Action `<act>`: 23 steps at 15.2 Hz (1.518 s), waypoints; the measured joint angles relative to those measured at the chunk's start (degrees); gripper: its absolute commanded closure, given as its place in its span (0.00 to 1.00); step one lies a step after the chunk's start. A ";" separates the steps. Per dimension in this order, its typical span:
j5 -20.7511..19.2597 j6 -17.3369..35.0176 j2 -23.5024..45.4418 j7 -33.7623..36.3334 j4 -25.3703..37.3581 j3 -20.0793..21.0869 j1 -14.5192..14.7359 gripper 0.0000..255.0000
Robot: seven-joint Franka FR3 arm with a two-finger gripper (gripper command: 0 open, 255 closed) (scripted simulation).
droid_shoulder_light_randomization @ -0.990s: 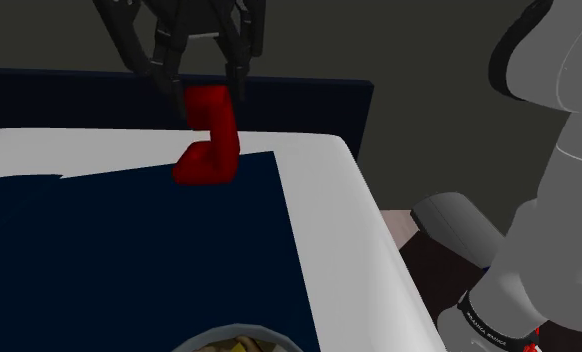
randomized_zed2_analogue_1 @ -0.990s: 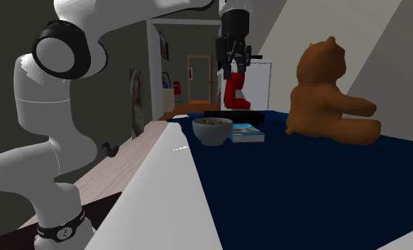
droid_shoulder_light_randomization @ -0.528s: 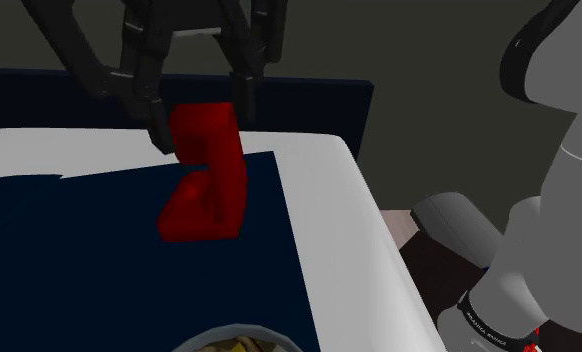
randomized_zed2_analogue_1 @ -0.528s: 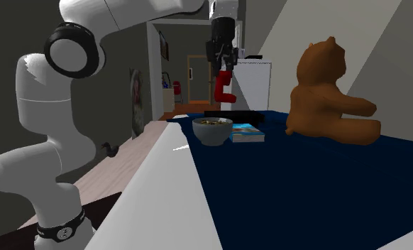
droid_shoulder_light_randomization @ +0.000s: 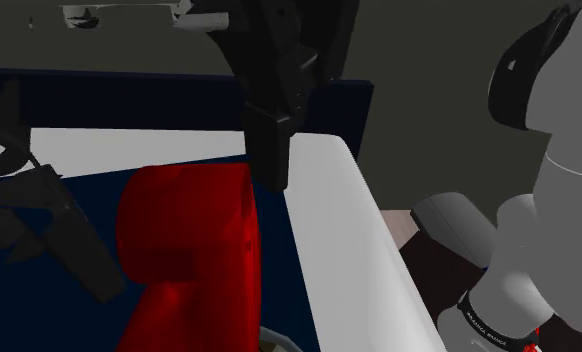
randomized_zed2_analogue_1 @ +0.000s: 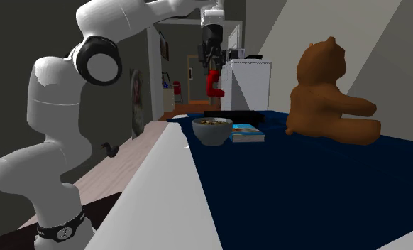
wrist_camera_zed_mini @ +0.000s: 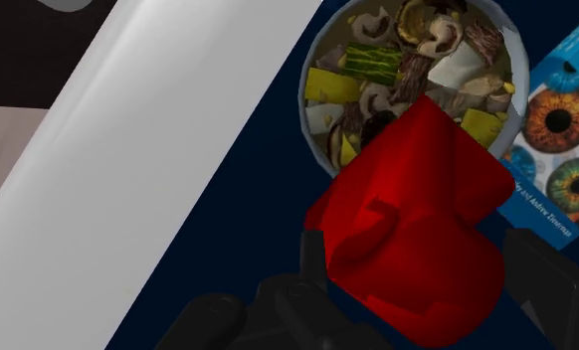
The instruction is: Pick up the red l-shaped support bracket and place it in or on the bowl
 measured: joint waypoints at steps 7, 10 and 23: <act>-1.46 0.65 1.47 5.79 -0.15 1.35 5.13 1.00; 2.62 5.76 -2.57 5.18 -8.50 2.06 -0.04 1.00; 12.89 21.43 -14.16 0.82 -31.59 0.80 -9.51 1.00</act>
